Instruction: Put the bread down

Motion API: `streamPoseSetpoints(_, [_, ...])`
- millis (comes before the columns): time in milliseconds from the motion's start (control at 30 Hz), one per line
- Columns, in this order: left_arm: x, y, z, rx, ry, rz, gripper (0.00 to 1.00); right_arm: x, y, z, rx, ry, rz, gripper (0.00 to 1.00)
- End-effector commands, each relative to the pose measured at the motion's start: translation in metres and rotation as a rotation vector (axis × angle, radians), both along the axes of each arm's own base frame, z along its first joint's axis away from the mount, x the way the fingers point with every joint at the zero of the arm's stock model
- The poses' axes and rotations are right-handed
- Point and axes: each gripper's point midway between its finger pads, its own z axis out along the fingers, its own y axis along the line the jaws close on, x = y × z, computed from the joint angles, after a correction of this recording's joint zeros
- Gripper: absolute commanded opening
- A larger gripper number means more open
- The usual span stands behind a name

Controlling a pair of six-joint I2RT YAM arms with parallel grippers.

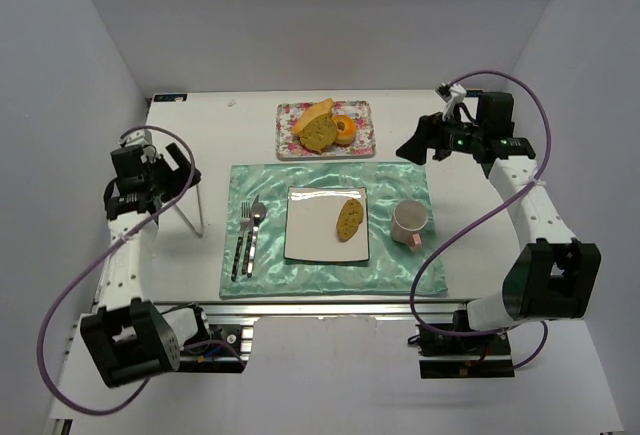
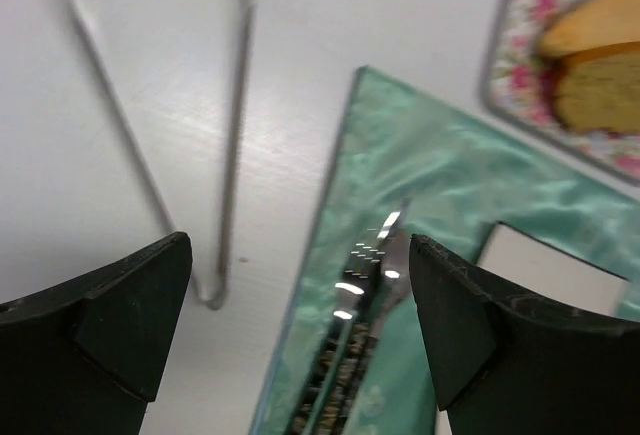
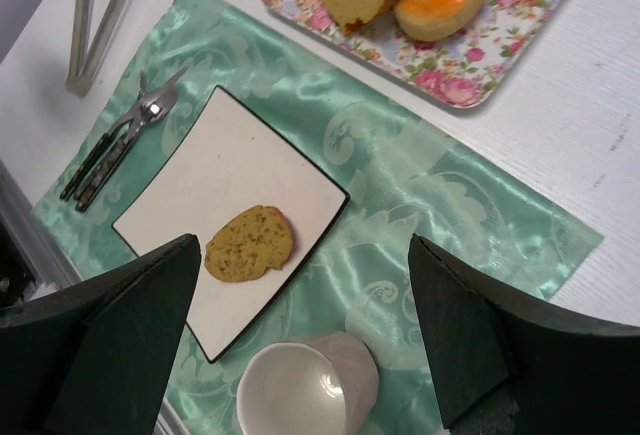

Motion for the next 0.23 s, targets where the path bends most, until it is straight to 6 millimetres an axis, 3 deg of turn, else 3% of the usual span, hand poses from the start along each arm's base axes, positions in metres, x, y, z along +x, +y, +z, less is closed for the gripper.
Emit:
streamPoseSetpoints(0, [0.003, -0.038, 0.036, -0.132, -0.135, -0.13, 0.98, 0.017, -0.012, 0.02, -0.009, 0.001, -0.118, 0.89])
streamPoseSetpoints(200, [0.008, -0.073, 0.078, -0.157, -0.245, -0.27, 0.98, 0.028, -0.011, 0.019, 0.032, 0.052, -0.138, 0.9])
